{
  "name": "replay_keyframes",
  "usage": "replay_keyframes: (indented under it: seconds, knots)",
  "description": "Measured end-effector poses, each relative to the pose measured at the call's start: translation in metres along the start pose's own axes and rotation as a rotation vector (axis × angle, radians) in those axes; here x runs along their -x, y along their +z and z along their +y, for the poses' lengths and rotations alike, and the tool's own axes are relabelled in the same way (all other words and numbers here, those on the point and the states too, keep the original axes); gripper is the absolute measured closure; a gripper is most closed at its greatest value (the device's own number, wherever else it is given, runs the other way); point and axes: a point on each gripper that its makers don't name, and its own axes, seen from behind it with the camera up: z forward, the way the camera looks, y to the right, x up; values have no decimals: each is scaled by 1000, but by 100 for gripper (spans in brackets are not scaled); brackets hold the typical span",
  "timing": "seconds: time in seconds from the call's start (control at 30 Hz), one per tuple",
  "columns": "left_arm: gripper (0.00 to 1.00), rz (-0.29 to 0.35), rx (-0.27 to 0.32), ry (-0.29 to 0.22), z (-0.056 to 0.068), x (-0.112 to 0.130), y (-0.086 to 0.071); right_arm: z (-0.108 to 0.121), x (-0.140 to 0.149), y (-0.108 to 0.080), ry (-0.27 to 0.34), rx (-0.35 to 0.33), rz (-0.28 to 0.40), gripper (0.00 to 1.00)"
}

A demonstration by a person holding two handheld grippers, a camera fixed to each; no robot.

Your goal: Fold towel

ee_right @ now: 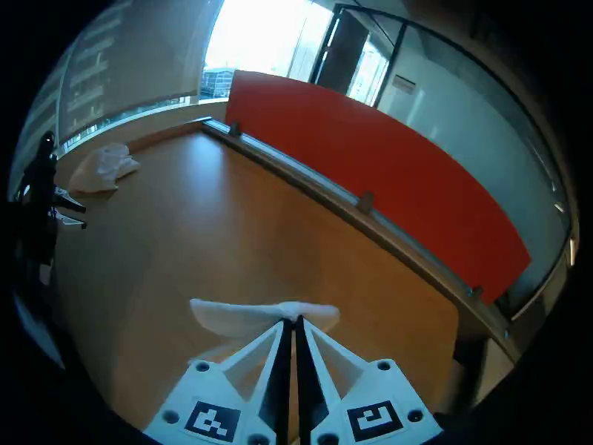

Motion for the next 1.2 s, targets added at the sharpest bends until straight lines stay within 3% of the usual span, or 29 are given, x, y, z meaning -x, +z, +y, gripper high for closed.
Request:
replay_keyframes:
  seconds: [0.3, 0.6, 1.2]
  knots:
    - [8, -2, -7, 8, 4, -2, 0, 50, 41, -9, 46, 51, -47, 97]
    - [8, -2, -15, 13, 10, -6, 1, 82, 74, -10, 82, 83, -85, 97]
    - [8, -3, -13, 36, 20, -11, 1, 103, 121, -15, 112, 112, -151, 97]
